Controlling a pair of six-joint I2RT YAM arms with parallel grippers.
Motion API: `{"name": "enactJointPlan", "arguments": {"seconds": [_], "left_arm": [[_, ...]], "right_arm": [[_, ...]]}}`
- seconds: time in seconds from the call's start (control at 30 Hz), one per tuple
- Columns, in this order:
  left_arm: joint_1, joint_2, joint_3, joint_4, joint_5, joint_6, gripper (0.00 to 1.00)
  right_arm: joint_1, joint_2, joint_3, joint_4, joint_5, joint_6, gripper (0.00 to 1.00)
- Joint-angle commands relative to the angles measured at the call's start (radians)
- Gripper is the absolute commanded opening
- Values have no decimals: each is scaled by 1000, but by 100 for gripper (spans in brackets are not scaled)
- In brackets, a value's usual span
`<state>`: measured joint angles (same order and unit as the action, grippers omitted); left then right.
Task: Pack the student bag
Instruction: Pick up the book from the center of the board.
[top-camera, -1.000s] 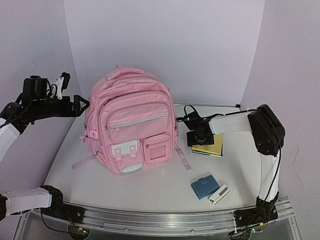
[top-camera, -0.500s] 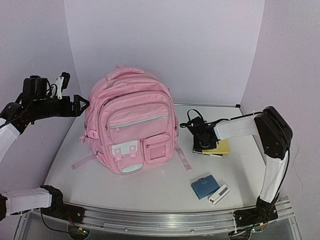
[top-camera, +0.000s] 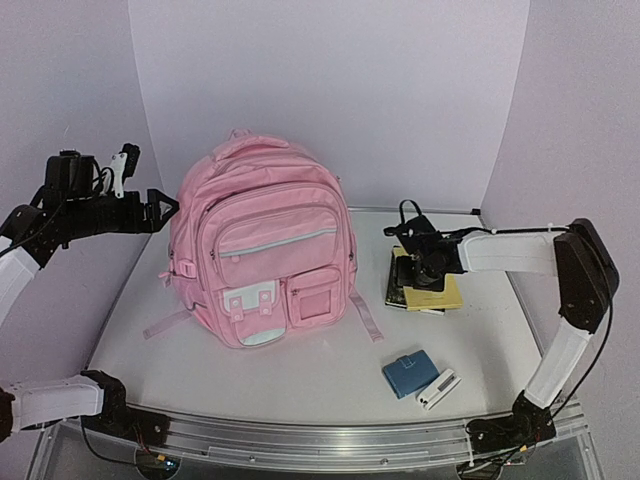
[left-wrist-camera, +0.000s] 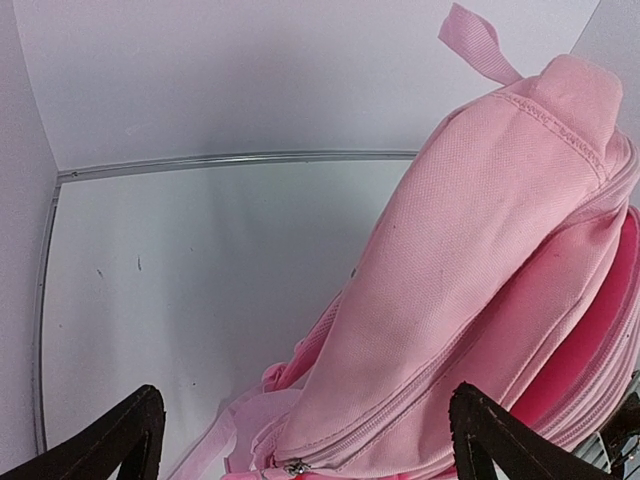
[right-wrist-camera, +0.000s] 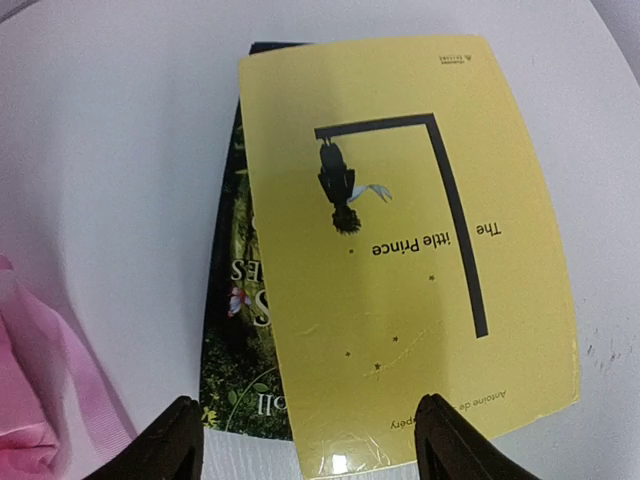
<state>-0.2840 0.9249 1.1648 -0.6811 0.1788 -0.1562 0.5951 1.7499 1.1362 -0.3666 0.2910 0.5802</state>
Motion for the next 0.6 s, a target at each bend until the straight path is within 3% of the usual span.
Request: {"name": "enactJointPlan", "arguments": {"seconds": [0.0,0.27,0.43,0.57], "left_arm": [[9,-6,10,2,-39,-12,100],[28,-35,-2,17,-37,-71,100],[28,-58,-13,18,-27,-89,100],[26,-55,-13,7,-24,-88,100]], "right_arm": [[-110,-89,-20,31,-126,-30,76],[-395,-116,-168,194,-480,-121,87],[-543,-84,-233,274,-681,-154,87],[-592,-59,-258,310,-776,-162,83]]}}
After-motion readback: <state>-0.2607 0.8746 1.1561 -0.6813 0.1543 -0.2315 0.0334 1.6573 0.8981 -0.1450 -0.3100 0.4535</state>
